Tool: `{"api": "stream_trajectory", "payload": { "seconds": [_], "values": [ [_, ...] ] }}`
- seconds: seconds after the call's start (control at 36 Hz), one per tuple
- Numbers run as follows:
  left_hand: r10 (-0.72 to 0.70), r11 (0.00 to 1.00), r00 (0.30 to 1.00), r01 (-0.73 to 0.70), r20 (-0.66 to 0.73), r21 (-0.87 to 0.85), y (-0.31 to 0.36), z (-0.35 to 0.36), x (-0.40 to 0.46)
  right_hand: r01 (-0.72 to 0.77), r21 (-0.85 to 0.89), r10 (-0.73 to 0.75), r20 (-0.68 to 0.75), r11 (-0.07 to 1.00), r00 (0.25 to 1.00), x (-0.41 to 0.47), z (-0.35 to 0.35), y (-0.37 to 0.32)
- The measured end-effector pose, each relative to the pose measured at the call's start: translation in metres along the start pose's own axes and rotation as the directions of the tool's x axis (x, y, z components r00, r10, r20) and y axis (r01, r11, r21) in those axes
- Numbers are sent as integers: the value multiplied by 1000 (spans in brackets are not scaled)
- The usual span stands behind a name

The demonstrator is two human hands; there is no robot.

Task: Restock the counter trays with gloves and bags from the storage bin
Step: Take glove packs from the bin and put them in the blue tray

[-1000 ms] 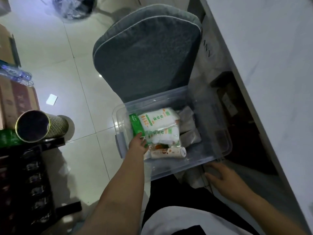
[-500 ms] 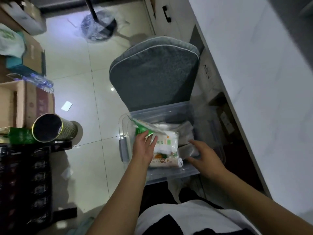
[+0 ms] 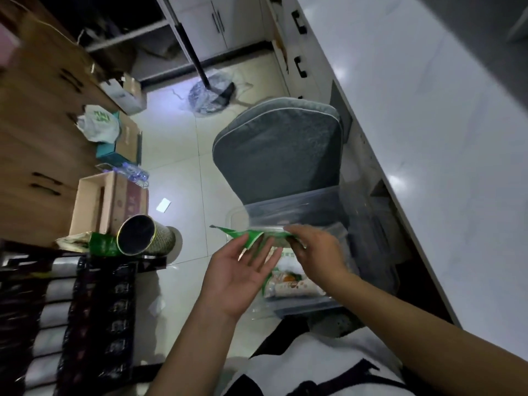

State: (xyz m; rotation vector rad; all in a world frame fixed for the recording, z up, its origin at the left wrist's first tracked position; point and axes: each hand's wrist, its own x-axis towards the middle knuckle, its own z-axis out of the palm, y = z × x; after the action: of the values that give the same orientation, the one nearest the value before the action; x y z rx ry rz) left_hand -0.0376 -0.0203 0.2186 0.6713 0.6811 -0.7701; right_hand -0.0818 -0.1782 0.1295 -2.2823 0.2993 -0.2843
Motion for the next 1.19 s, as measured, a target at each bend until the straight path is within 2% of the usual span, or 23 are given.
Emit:
{"api": "stream_trajectory", "payload": {
  "seconds": [0.11,0.19,0.25,0.31,0.33,0.39,0.47,0.56,0.72,0.81,0.94,1.03,1.11,1.19],
  "values": [
    [46,988,999,-46,1,149,1,-3,-5,-14,2,14,38,1000,999,5,-10,-3],
    [216,915,976,-191,-32,355,7,-14,-1,-250,160,237,100,955,966,10,-23,2],
    [377,780,925,-291,-44,555,12,-25,3,-390,323,356,162,862,920,14,-34,7],
    [474,578,881,-312,1,754,15,-35,8,-460,487,406,219,743,887,17,-46,9],
    [470,510,882,-299,29,806,16,-39,11,-495,563,423,265,662,867,18,-53,10],
    [384,468,920,-264,75,843,16,-43,17,-559,641,416,379,527,827,19,-69,11],
    [205,513,963,-260,178,818,12,-40,25,-581,667,366,452,467,813,17,-86,16],
    [132,613,958,-279,253,739,5,-34,32,-588,672,380,452,450,807,13,-96,20],
    [103,646,963,-256,250,719,-9,-31,49,-625,691,471,443,363,763,-12,-107,27],
    [44,670,974,-195,224,717,-19,-37,60,-648,671,549,409,361,729,-31,-108,28],
    [-96,689,975,-79,199,720,-40,-47,78,-689,667,670,377,283,640,-54,-112,24],
    [-191,679,965,-4,181,734,-48,-53,93,-697,646,727,310,311,613,-60,-114,24],
    [-273,625,948,47,162,780,-51,-59,114,-693,606,791,164,390,589,-65,-108,28],
    [-218,590,975,105,33,801,-48,-71,146,-697,565,827,45,442,561,-67,-97,30]
  ]
}}
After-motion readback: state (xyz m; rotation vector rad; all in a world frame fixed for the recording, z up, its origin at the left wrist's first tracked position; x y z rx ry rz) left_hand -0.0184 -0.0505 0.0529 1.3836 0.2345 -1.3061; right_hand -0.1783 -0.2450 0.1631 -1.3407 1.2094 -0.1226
